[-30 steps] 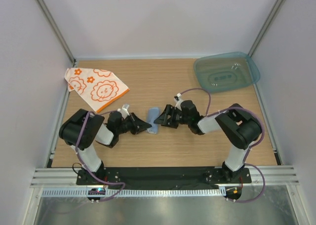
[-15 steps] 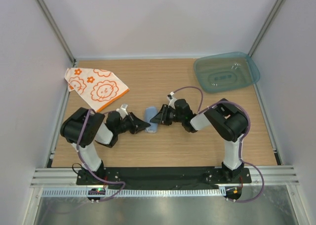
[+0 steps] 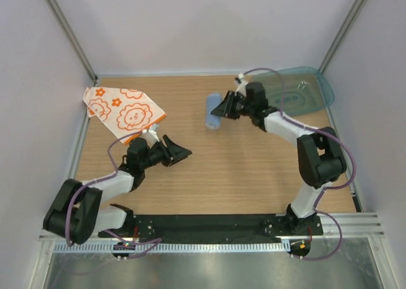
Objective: Roll the towels
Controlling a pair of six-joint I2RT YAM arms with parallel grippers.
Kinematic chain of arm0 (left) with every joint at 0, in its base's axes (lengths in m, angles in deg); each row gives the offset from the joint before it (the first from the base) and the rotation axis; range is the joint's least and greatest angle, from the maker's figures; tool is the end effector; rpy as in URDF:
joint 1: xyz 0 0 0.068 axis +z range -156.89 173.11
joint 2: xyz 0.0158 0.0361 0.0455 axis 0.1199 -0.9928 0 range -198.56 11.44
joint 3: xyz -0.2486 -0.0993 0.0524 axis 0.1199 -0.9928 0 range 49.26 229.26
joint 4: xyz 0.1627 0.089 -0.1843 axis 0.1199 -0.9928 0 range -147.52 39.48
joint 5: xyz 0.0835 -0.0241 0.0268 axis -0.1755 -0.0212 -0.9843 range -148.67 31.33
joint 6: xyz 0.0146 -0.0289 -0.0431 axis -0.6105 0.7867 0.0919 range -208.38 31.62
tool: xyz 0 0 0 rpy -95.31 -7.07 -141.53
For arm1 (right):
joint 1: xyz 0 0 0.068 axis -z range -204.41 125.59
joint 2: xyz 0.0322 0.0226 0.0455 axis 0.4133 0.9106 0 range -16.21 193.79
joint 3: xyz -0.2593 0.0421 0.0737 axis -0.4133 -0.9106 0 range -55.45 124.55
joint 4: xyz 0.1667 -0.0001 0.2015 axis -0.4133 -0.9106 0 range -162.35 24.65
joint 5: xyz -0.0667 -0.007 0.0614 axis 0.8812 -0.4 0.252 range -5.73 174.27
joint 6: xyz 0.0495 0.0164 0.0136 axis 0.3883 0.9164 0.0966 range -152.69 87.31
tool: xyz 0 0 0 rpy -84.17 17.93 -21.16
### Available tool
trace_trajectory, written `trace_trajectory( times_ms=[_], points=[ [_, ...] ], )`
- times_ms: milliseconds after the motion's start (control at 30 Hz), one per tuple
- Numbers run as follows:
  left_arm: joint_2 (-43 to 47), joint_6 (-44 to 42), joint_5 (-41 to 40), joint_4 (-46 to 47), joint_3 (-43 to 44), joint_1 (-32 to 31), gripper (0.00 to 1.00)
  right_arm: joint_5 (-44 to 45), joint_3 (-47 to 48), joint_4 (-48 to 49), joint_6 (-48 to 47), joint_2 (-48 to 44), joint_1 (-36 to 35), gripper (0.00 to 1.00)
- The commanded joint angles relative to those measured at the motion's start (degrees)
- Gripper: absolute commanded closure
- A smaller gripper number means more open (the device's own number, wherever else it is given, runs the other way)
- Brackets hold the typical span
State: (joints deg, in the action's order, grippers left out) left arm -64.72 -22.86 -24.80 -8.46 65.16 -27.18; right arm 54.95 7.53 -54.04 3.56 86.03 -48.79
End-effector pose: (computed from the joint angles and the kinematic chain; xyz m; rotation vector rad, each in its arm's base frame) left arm 0.2078 -0.0980 0.1545 -0.3819 2.1262 -1.5102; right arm 0.3539 0.1794 0.2137 -0.1157 2.2015 1.1530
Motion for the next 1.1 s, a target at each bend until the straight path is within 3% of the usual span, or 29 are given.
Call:
trace_trajectory(
  times_ms=[0, 100, 300, 467, 700, 833, 1067],
  points=[
    [9.25, -9.76, -4.14, -22.33, 4.39, -0.53, 0.50, -0.91, 10.72, -16.82, -9.61, -4.41, 6.79, 0.92],
    [16.82, -15.66, -8.88, -36.76, 8.44, -0.71, 0.50, -0.91, 19.07, -24.65, -13.57, -2.76, 13.71, 0.94],
    [26.13, -17.08, -13.03, -48.55, 9.67, -1.15, 0.50, 0.06, 30.94, -29.76, -13.66, 3.13, 26.72, 0.96],
    [30.63, -19.72, -17.77, -62.07, 14.06, -1.33, 0.51, -0.12, 47.97, -39.32, -17.78, 16.72, 30.97, 0.96],
    [27.83, -26.40, -18.75, -75.72, 26.63, -1.33, 0.51, -1.17, 64.09, -47.16, -20.42, 33.36, 32.03, 0.96],
    [25.54, -30.97, -19.01, -81.08, 32.60, -1.33, 0.51, -3.37, 66.40, -51.47, -22.01, 37.86, 31.94, 0.96],
    [24.13, -32.82, -17.26, -79.68, 32.26, -1.33, 0.51, -14.34, 57.97, -54.90, -27.80, 36.19, 31.85, 0.97]
  ],
)
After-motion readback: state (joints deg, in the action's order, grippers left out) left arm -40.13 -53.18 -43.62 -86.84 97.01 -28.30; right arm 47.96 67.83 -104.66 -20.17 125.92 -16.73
